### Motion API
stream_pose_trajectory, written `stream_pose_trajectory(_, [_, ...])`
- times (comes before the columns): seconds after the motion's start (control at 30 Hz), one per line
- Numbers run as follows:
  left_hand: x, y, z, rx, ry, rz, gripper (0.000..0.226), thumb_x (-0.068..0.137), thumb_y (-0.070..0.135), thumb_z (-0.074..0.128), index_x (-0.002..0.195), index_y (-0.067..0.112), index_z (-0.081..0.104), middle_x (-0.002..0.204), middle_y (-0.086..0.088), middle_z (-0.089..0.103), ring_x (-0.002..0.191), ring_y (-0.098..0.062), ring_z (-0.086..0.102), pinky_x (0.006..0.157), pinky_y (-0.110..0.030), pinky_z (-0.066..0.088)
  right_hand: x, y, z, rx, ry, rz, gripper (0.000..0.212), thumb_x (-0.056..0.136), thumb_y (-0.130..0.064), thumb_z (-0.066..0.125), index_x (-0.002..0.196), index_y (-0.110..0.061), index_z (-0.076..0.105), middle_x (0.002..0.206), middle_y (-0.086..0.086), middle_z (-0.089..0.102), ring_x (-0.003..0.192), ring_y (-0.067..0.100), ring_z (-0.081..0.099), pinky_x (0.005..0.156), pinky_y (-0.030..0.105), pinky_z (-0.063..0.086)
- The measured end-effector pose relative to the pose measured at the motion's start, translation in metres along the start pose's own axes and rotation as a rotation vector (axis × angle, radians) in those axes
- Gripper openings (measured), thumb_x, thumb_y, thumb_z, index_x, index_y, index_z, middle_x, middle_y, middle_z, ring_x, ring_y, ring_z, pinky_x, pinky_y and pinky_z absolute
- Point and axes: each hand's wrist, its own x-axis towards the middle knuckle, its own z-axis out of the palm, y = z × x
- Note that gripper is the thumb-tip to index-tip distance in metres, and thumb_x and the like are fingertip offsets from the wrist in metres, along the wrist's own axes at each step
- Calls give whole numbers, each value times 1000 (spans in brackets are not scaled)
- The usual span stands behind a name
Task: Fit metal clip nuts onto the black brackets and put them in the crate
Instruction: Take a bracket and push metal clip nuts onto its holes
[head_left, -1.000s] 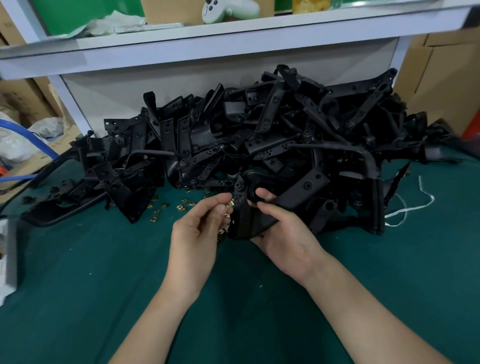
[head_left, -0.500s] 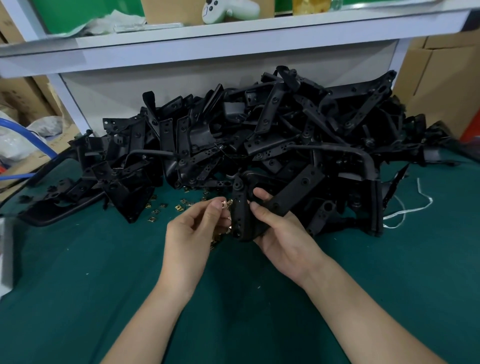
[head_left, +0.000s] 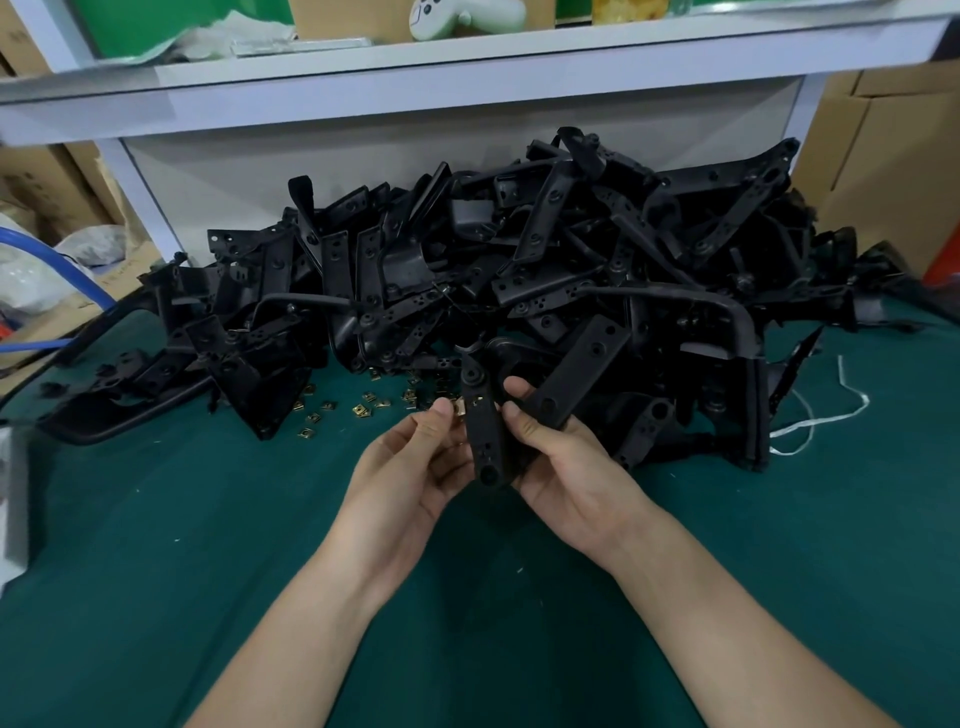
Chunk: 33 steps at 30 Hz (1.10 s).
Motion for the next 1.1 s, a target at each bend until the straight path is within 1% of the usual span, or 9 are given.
stream_pose_trajectory(0.1, [-1, -1, 2, 46, 26, 58, 23, 91, 32, 63, 72, 21, 71, 75, 3, 67, 66, -6, 63, 63, -19, 55, 0, 0, 1, 0, 6, 3, 37, 83, -14, 69, 119, -19, 65, 120, 14, 72, 110, 26, 71, 83, 35, 60])
stream_pose_trajectory(0.2, [-2, -2, 4, 107, 57, 126, 23, 88, 35, 64, 74, 17, 63, 72, 4, 68, 63, -6, 63, 61, -19, 54, -1, 0, 3, -10, 15, 4, 32, 82, -14, 69, 113, -20, 66, 119, 14, 73, 110, 26, 71, 87, 36, 60])
stream_pose_trajectory(0.3, [-1, -4, 4, 166, 72, 153, 25, 87, 38, 65, 69, 22, 68, 75, 1, 72, 65, -8, 66, 61, -19, 54, -1, 0, 4, -22, 29, -7, 26, 83, -13, 68, 108, -21, 65, 118, 15, 73, 109, 27, 71, 93, 41, 57])
stream_pose_trajectory(0.37, [-1, -5, 4, 183, 75, 158, 25, 88, 38, 65, 75, 17, 69, 80, -3, 74, 69, -10, 68, 63, -20, 55, -2, 1, 5, -47, 32, -15, 20, 87, -11, 66, 104, -22, 64, 118, 15, 73, 110, 29, 70, 97, 45, 54])
stream_pose_trajectory(0.53, [-2, -9, 4, 209, 91, 164, 27, 90, 40, 64, 82, 15, 69, 96, -11, 77, 86, -18, 73, 74, -26, 57, -4, 4, 7, -91, 10, -26, 15, 97, -8, 59, 95, -23, 60, 116, 14, 73, 104, 26, 70, 83, 40, 59])
stream_pose_trajectory(0.63, [-4, -11, 7, 335, 159, 230, 33, 90, 45, 62, 95, 13, 71, 94, -2, 77, 87, -13, 73, 75, -25, 58, -4, 4, 7, -81, 9, -37, 14, 97, -9, 59, 97, -23, 59, 118, 14, 72, 106, 26, 70, 92, 43, 56])
stream_pose_trajectory(0.77, [-8, -16, 13, 525, 217, 337, 35, 84, 51, 65, 107, 23, 66, 95, 15, 75, 89, -1, 70, 74, -12, 52, -3, 5, 7, -89, 27, -78, 15, 98, -8, 58, 94, -22, 60, 111, 10, 73, 107, 26, 68, 95, 41, 54])
stream_pose_trajectory(0.93, [-9, -24, 18, 764, 358, 426, 26, 86, 52, 68, 102, 33, 59, 94, 33, 67, 86, 6, 65, 71, -11, 49, -4, 8, 9, -184, 31, -137, 20, 99, -7, 57, 88, -24, 60, 112, 14, 72, 109, 28, 70, 94, 40, 56])
stream_pose_trajectory(1.1, [-10, -26, 20, 842, 446, 470, 20, 86, 55, 63, 90, 37, 54, 89, 38, 64, 77, 4, 64, 63, -14, 47, -4, 13, 11, -222, 29, -159, 18, 101, -4, 55, 92, -20, 54, 107, 15, 68, 108, 30, 68, 100, 45, 52])
